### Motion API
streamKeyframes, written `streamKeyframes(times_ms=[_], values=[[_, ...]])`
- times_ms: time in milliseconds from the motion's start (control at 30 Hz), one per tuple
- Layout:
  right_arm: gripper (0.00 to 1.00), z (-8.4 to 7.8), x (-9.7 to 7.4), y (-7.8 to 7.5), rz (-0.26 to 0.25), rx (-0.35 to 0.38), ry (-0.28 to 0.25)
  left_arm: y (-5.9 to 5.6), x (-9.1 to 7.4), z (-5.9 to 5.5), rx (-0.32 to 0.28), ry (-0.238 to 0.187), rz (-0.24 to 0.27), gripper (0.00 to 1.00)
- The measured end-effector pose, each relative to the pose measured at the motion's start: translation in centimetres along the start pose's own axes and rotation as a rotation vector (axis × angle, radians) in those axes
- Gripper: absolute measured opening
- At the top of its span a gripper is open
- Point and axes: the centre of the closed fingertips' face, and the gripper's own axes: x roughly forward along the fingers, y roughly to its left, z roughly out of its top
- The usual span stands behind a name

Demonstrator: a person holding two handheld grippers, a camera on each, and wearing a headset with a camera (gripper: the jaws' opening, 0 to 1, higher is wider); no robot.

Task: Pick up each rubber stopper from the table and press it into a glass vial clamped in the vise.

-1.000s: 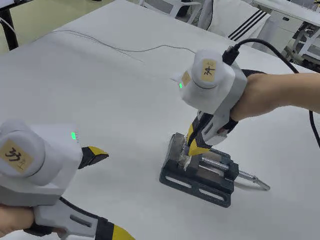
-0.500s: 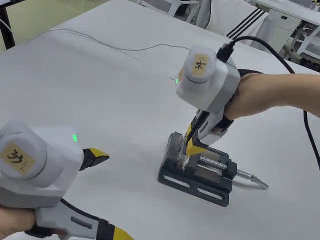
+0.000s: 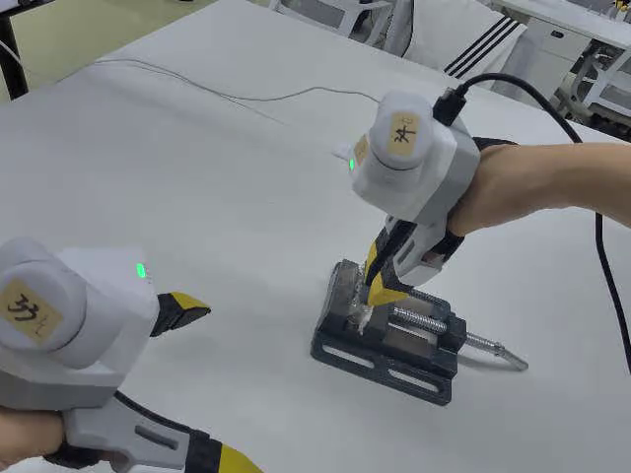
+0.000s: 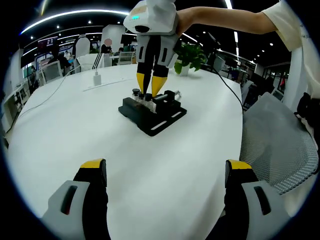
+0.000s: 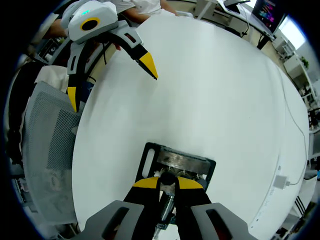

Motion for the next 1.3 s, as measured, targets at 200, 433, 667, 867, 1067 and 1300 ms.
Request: streamKeyframes(times_ms=[200, 433, 667, 867, 1067, 1300], values=[[0.11, -0.2, -0.2, 0.2, 0.006, -0.008, -0.013, 0.0, -0.1, 0.0, -0.002, 0.000, 0.002, 0.98], [0.10, -0.3, -1.2, -0.3, -0.012, 0.000, -0.037, 0.3, -0.1, 0.0, -0.003, 0.002, 0.006, 0.98], [0.04, 0.0, -1.3, 0.0, -0.003, -0.003, -0.057, 0.1, 0.0, -0.1, -0.006, 0.006, 0.004, 0.98], [0.03, 0.0, -0.8, 0.0, -0.005, -0.001, -0.064, 0.1, 0.1, -0.2, -0.008, 0.007, 0.002, 0.98], [0.00, 0.0, -0.5, 0.1, 0.001, 0.001, -0.063, 0.1, 0.1, -0.5, -0.011, 0.012, 0.003, 0.98], [0.00, 0.1, -0.5, 0.2, 0.005, 0.009, -0.064, 0.0, 0.2, -0.7, -0.014, 0.018, -0.004, 0.98]])
